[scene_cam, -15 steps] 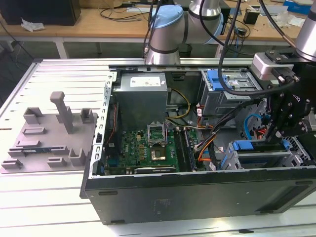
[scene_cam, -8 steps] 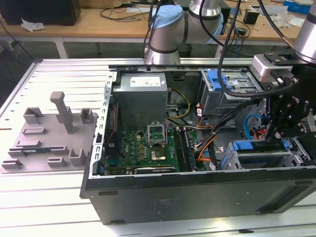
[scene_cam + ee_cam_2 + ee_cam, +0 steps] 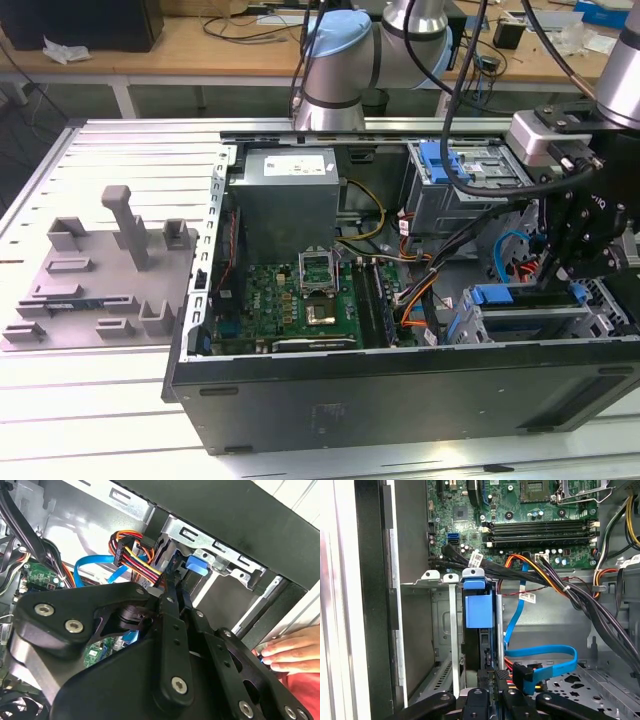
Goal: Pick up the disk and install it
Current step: 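Insert the first disk wire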
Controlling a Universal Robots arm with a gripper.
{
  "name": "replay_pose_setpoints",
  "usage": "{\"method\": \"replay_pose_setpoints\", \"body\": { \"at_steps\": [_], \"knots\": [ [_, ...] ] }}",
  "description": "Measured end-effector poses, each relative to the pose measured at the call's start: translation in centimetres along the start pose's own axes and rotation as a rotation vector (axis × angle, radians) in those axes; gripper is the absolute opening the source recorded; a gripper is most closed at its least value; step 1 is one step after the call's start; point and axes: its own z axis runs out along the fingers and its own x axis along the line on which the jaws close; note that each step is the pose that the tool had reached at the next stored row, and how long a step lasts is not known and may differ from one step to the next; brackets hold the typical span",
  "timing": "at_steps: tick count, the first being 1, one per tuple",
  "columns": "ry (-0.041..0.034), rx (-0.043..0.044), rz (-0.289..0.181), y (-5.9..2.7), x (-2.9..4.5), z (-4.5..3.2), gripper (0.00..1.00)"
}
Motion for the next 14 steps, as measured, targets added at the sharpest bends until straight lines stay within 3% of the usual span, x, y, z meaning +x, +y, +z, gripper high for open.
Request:
{"method": "replay_pose_setpoints", "body": {
  "at_steps": [1, 3, 6, 8, 11, 14],
  "knots": [
    [0.0002, 0.0003, 0.000, -0.01, 0.01, -0.10, 0.18],
    [0.0013, 0.0005, 0.000, -0.04, 0.04, -0.53, 0.30],
    [0.0017, 0.0005, 0.000, -0.06, 0.10, -1.27, 0.30],
    [0.0017, 0.0006, 0.000, -0.10, 0.16, -2.03, 0.30],
    [0.0034, 0.0006, 0.000, -0.19, 0.31, -4.07, 0.30],
    [0.0039, 0.0006, 0.000, -0.28, 0.39, -5.08, 0.30]
  ]
}}
